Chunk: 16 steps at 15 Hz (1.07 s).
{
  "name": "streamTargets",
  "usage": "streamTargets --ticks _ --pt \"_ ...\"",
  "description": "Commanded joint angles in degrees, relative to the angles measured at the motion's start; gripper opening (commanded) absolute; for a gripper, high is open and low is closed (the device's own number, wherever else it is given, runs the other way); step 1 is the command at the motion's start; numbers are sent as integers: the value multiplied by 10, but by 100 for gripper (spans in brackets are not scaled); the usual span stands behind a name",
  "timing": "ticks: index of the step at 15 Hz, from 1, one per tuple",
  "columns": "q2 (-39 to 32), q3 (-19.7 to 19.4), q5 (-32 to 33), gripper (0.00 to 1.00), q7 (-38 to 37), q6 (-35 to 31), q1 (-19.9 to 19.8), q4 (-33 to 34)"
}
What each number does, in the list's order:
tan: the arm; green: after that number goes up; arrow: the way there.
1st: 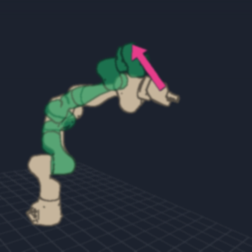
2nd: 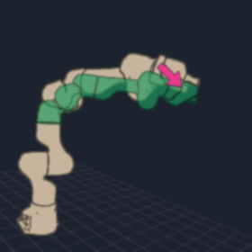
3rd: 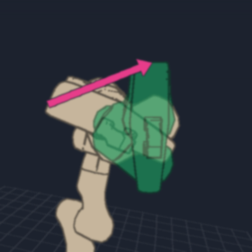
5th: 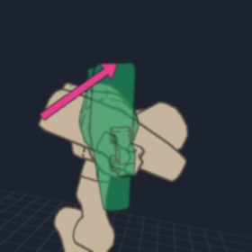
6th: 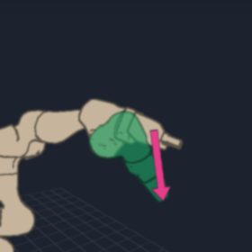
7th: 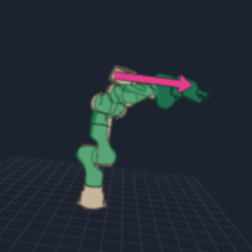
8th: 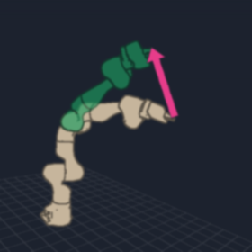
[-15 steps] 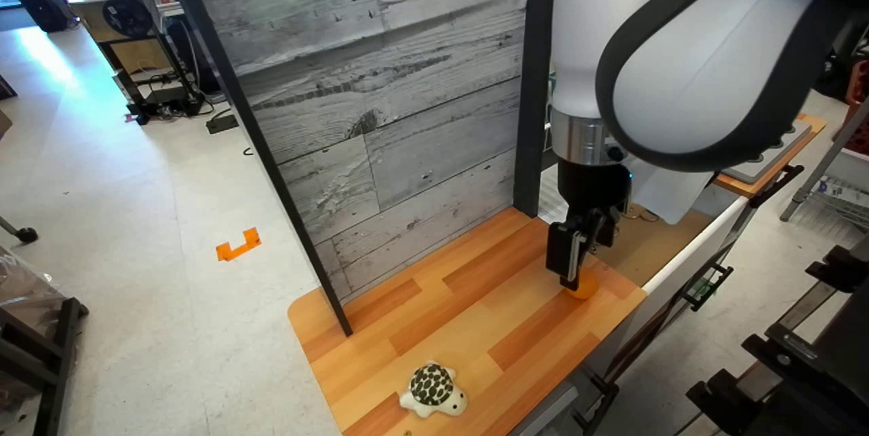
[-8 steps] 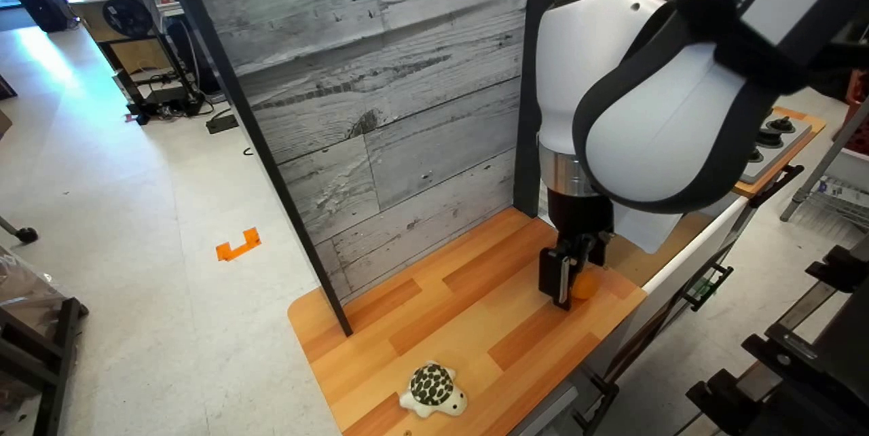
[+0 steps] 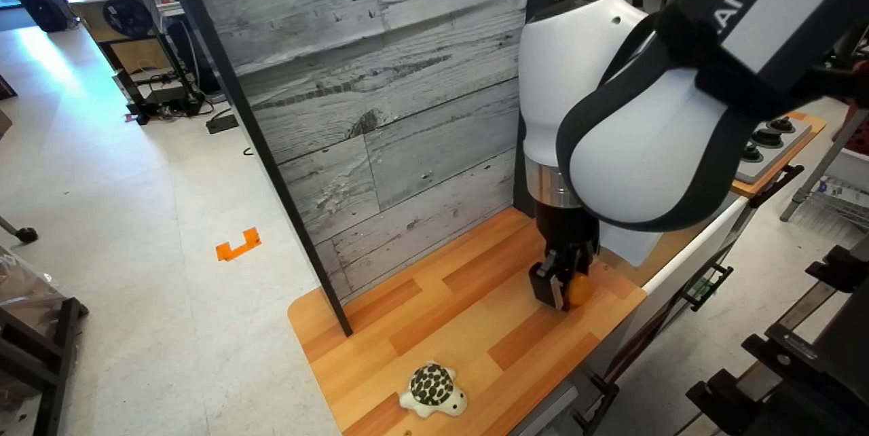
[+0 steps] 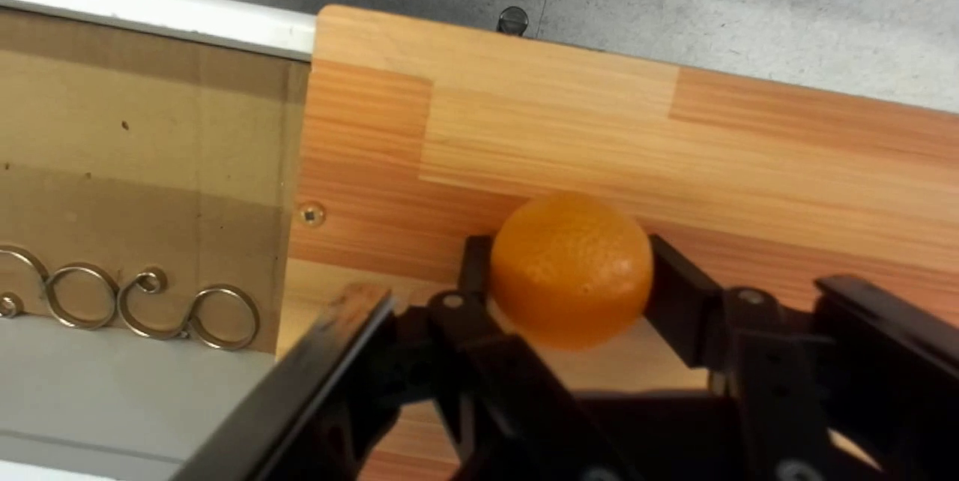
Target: Move the orange backwards
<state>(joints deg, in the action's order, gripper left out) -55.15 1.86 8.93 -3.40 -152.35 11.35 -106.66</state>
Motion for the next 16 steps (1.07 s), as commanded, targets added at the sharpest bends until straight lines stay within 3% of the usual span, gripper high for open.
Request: streamTargets --ticks 1,10,16 --pt "5 -10 -9 21 -17 8 12 10" --pt "32 8 -17 20 -24 3 10 38" --pt "-2 8 -13 20 -23 12 19 98"
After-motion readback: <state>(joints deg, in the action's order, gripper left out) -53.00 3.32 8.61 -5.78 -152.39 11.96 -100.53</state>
